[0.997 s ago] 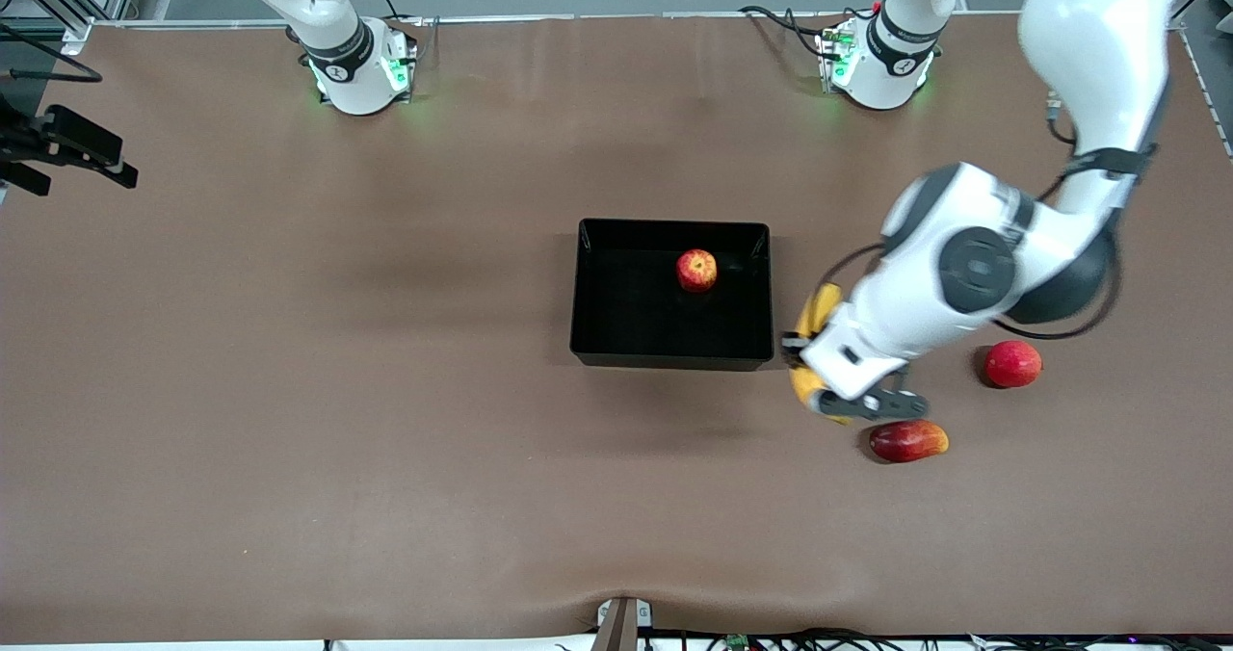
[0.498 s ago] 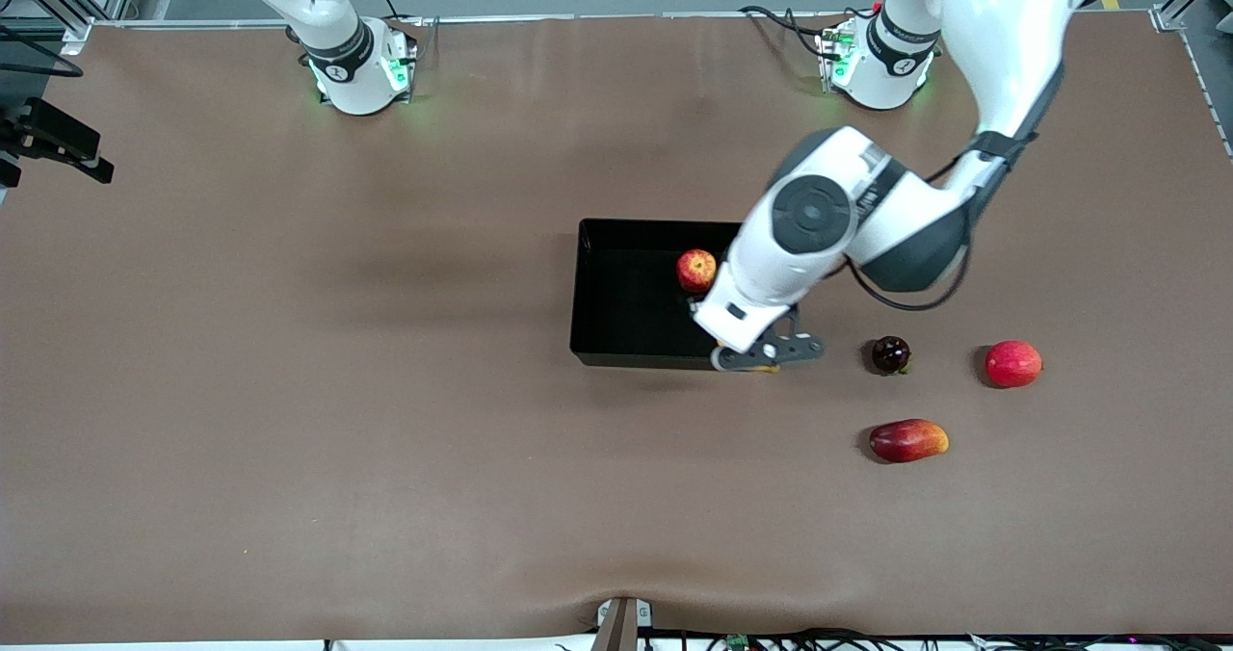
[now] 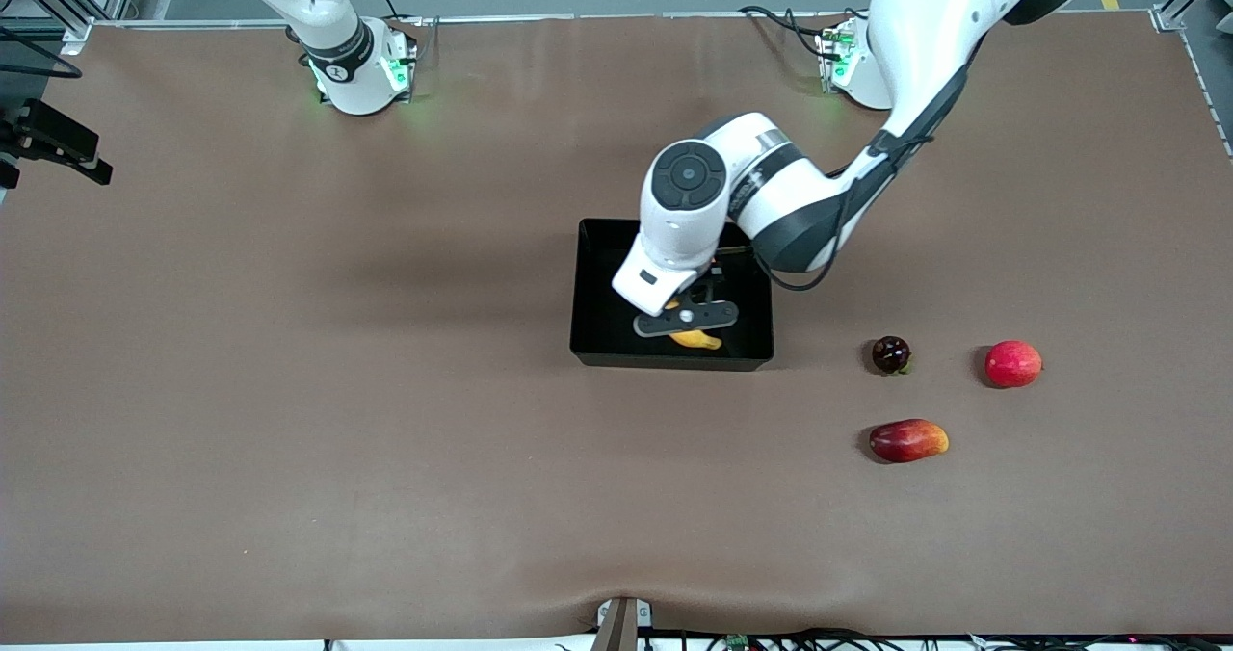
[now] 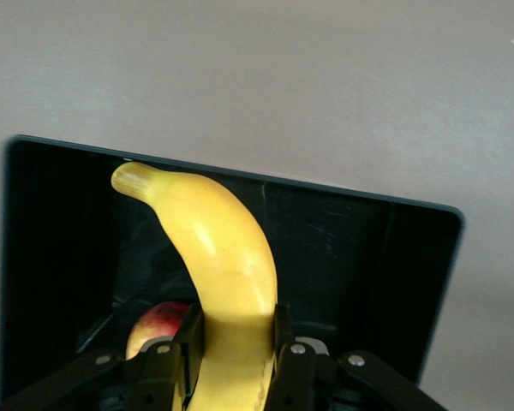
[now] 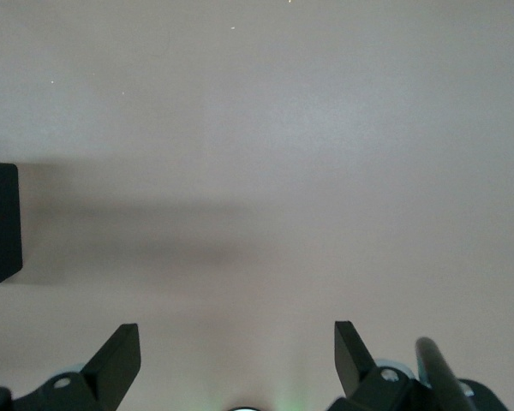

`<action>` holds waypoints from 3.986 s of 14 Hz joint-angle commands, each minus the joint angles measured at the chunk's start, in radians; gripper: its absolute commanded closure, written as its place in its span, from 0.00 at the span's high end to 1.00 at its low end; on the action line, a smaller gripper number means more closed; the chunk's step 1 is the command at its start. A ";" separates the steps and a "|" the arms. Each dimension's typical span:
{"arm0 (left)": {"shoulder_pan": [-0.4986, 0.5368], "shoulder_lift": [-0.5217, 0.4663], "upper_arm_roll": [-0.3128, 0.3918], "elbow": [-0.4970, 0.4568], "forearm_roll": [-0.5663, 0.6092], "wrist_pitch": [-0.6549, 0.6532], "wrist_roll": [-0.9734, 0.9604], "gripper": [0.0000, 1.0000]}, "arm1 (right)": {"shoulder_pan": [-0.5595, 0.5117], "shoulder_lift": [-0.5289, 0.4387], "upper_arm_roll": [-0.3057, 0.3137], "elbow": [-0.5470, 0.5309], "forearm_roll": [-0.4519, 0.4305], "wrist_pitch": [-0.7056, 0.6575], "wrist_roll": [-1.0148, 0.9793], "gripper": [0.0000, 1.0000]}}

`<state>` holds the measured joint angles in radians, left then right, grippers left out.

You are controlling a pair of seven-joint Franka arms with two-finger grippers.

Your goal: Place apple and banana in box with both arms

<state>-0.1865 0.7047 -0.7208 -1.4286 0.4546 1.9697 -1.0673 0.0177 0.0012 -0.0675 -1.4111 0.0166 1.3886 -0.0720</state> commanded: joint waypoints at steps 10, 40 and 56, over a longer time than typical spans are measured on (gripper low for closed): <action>-0.232 0.065 0.195 0.025 0.029 0.155 -0.072 0.00 | -0.039 0.014 0.003 -0.005 -0.006 0.033 0.001 1.00; -0.045 -0.278 0.308 0.020 0.009 -0.109 0.188 1.00 | -0.044 0.033 0.005 -0.006 -0.007 0.079 0.003 1.00; 0.326 -0.585 0.372 -0.019 -0.342 -0.362 0.866 1.00 | -0.042 0.046 0.003 -0.008 -0.007 0.086 0.004 1.00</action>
<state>0.1462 0.1893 -0.3860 -1.3846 0.1570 1.6366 -0.2568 -0.0152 0.0507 -0.0739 -1.4157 0.0157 1.4699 -0.0721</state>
